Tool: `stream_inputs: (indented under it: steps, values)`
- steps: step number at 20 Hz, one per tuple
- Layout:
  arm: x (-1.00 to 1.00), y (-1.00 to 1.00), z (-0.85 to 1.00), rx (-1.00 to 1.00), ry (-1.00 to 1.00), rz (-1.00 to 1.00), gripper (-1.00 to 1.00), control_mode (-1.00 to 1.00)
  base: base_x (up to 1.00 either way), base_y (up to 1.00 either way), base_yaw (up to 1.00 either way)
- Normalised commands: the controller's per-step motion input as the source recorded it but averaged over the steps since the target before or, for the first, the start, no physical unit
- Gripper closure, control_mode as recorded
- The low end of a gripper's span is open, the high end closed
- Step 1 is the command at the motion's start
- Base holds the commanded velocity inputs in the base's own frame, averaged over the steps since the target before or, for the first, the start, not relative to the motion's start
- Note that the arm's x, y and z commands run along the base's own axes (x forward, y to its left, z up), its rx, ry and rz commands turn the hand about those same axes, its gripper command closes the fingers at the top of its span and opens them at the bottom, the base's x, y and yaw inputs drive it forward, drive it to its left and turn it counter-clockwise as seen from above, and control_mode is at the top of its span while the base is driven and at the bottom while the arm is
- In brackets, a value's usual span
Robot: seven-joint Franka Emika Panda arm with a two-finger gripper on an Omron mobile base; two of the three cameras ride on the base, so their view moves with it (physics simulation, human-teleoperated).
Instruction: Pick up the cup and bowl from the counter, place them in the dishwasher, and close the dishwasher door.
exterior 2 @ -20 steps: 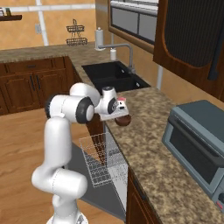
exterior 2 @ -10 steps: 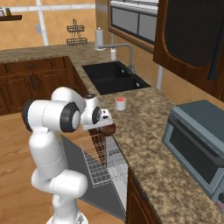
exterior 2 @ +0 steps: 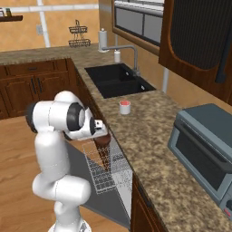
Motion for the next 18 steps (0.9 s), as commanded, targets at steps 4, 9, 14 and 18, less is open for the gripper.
stream_inputs:
  steps: [4, 9, 14, 18]
  values:
    - [0.52, 0.13, -0.86, -0.03, 0.01, -0.05, 1.0, -1.0, 0.0, 0.0, 0.0]
    - [0.43, 0.18, -0.99, 0.0, 0.06, -0.05, 1.0, -1.0, 0.0, 0.0, 0.0]
    - [0.6, 0.14, -0.89, 0.0, 0.08, -0.05, 1.0, -1.0, 0.0, 0.0, 0.0]
    - [0.72, 0.1, -0.67, 0.0, 0.04, -0.03, 1.0, -1.0, 0.0, 0.0, 0.0]
